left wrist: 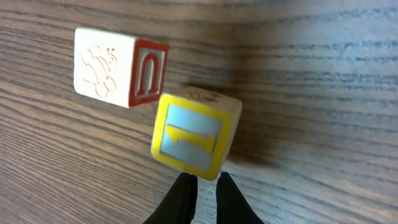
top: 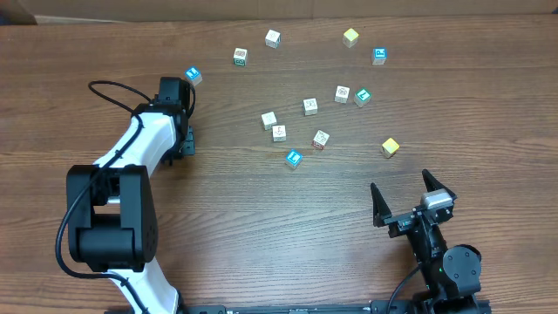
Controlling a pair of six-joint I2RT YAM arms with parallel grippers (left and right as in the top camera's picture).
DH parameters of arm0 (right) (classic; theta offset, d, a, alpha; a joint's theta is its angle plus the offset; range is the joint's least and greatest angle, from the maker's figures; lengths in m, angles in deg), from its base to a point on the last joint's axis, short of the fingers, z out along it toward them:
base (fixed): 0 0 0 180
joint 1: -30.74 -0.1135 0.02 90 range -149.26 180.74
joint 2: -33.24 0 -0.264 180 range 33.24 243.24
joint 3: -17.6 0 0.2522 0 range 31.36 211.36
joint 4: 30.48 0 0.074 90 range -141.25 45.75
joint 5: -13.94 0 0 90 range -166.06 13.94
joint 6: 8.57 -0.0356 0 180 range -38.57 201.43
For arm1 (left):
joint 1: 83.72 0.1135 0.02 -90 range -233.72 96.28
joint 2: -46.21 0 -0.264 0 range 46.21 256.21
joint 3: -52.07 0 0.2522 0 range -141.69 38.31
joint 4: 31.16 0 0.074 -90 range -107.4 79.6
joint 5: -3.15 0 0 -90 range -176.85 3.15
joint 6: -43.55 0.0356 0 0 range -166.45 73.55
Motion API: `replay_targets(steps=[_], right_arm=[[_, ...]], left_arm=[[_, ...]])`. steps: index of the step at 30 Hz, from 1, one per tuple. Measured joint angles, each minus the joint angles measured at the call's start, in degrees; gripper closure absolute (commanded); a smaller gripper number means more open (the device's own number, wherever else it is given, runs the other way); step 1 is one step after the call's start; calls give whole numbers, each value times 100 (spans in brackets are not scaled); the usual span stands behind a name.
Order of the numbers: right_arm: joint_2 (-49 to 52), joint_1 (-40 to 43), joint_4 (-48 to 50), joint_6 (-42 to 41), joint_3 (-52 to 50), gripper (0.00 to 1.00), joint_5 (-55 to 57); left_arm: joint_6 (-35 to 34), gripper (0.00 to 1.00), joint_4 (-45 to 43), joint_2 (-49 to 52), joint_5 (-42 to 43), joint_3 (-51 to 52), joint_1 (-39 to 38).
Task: Form a horizontal line
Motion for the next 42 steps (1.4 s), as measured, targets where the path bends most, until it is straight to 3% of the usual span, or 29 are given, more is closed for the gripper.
replay_targets(steps=[23,34,42], right_arm=[[0,2,-2,0,0,0,0],[0,2,-2,-2,0,0,0],[0,2,-2,-2,0,0,0]], left_arm=[[-291,95,-243,0,2,0,146],[-538,91,-323,0,2,0,146],[-531,95,70,0,2,0,146]])
